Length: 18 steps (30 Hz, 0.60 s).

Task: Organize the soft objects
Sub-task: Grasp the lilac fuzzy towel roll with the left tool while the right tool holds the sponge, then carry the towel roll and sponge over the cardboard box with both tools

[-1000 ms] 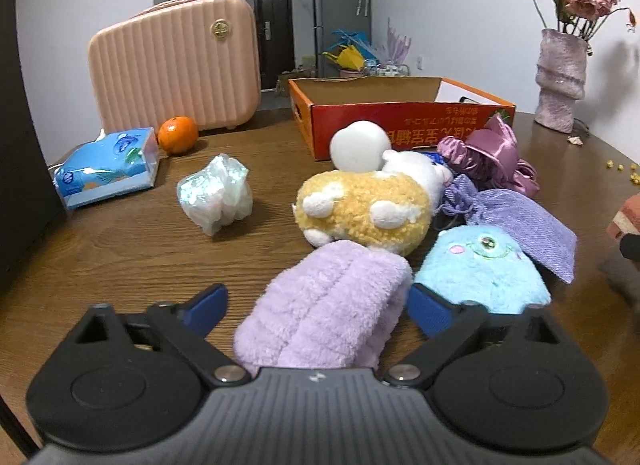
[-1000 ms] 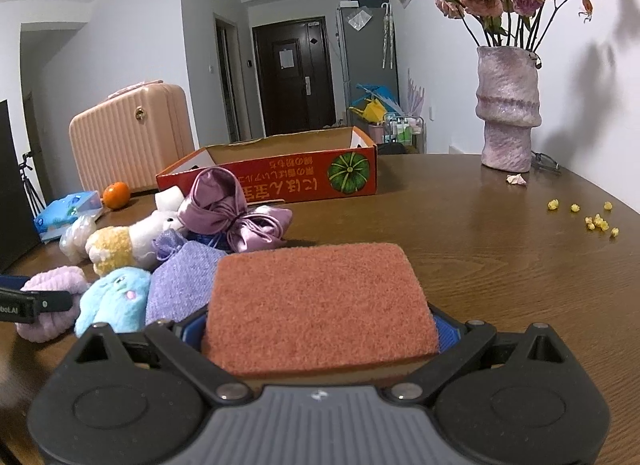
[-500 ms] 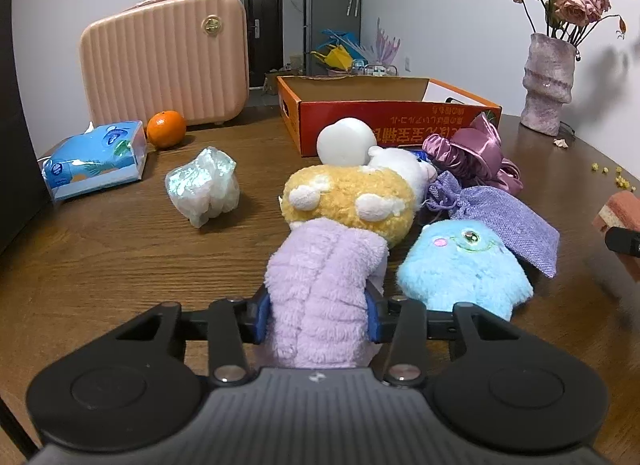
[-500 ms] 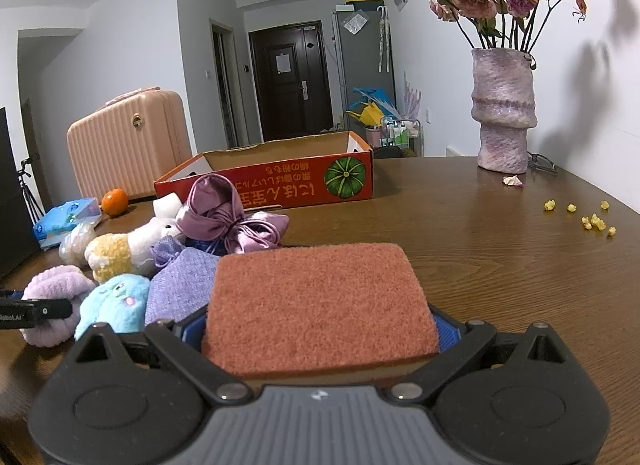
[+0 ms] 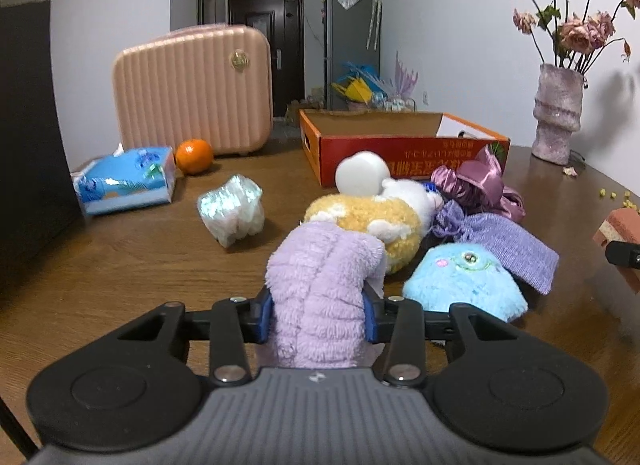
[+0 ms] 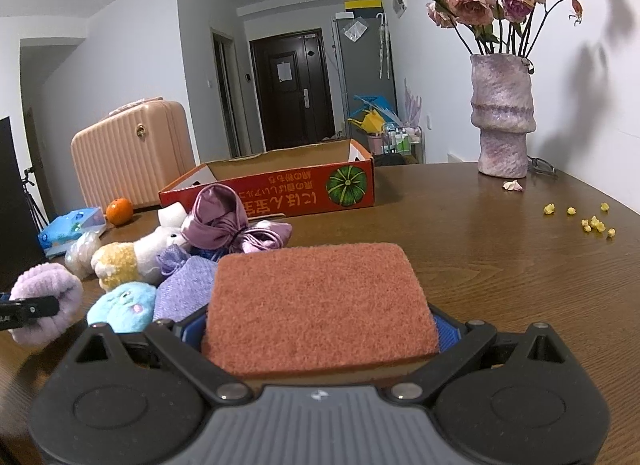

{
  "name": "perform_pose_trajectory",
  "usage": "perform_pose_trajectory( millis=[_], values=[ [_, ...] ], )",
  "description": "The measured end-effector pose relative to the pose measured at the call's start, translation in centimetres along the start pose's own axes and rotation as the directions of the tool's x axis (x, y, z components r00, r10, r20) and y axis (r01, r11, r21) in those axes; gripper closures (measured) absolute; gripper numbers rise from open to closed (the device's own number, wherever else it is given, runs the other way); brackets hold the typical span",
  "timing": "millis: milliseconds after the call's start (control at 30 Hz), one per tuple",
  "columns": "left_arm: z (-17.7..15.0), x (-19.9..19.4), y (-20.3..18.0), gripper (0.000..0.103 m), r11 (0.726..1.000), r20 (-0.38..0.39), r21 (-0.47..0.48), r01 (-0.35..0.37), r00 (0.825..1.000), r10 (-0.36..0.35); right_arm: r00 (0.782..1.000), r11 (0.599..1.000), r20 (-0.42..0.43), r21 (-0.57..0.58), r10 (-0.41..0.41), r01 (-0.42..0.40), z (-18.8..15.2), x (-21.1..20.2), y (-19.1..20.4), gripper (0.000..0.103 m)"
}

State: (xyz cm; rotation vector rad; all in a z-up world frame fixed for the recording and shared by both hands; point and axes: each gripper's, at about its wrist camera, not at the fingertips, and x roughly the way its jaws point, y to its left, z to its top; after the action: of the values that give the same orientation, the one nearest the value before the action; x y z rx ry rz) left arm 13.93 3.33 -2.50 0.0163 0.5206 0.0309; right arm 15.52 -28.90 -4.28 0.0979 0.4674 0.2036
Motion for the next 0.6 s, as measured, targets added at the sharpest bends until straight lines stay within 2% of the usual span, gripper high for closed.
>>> perform_pose_trajectory(
  millis=[267, 600],
  values=[
    [0.2, -2.2, -0.5, 0.062, 1.000, 0.088, -0.010, -0.001, 0.996, 0.002, 1.000, 1.000, 0.016, 0.016, 0.003, -0.003, 0.2, -0.5, -0.1, 0.003],
    [1.6, -3.5, -2.5, 0.062, 0.999, 0.155, 0.011, 0.041, 0.987, -0.042, 0.999, 1.000, 0.051, -0.011, 0.018, -0.018, 1.1, -1.1, 0.6, 0.003]
  ],
)
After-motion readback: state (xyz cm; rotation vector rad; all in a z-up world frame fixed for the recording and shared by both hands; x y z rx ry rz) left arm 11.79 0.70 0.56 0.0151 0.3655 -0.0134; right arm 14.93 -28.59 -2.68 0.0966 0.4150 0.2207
